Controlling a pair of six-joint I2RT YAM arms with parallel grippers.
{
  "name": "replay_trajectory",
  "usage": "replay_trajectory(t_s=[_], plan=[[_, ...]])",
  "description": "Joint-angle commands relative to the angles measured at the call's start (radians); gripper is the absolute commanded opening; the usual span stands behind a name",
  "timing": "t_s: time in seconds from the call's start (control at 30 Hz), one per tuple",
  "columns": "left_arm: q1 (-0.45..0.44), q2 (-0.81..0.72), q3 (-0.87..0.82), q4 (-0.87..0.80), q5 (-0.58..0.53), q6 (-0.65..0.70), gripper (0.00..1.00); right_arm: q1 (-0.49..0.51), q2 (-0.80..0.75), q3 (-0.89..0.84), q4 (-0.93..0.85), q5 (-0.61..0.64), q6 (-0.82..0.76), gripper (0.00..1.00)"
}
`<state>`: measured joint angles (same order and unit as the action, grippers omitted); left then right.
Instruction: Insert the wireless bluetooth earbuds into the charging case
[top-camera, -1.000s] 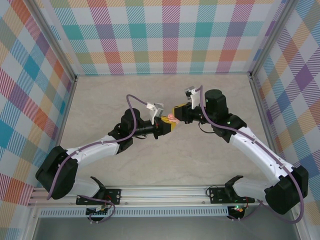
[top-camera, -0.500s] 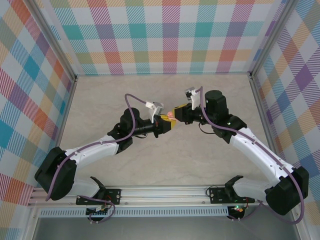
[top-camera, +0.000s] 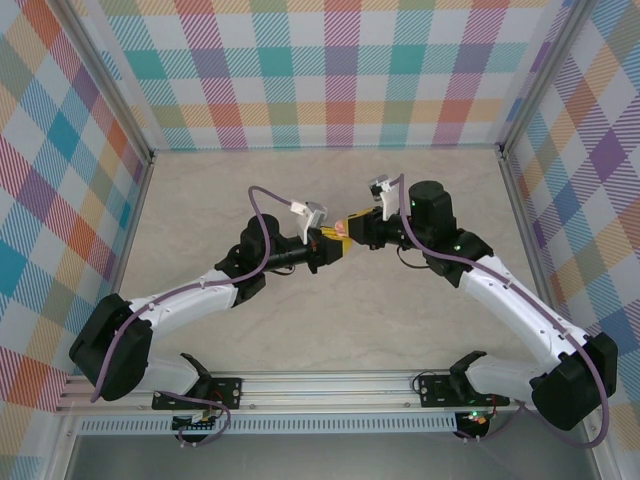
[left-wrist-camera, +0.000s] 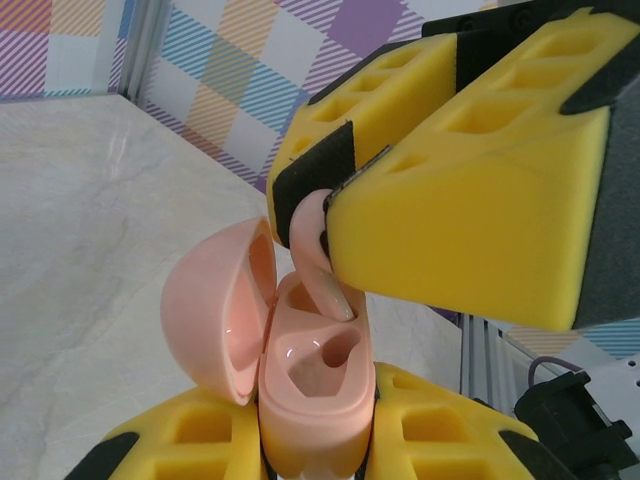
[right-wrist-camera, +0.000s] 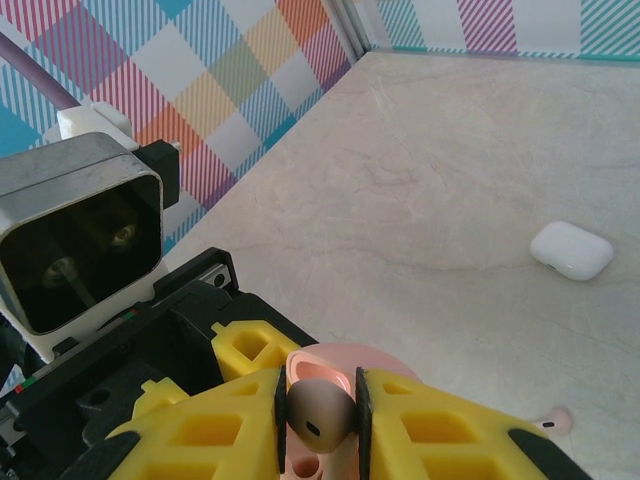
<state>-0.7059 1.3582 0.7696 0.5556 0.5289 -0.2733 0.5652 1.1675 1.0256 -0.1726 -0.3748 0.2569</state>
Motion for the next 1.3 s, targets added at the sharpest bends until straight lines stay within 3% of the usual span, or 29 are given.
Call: replay_trajectory(t_s=[0.0,0.83,1.27], plan=[[-0.021,-0.027,0.037,0.024,-0.013,-0.009,0.05,0.009,-0.015,-0.009,0.019,-0.009,-0.024,0.27],[-0.021,-0.042,0.042,0.0,-0.072,-0.013,0.05,0.021,-0.042,-0.012,-0.039,-0.02,-0.059,0.28],[-0.022,-0.04,0.05,-0.019,-0.05,0.002,0.04,0.024,-0.032,0.005,-0.07,0.01,-0.07,0.38]])
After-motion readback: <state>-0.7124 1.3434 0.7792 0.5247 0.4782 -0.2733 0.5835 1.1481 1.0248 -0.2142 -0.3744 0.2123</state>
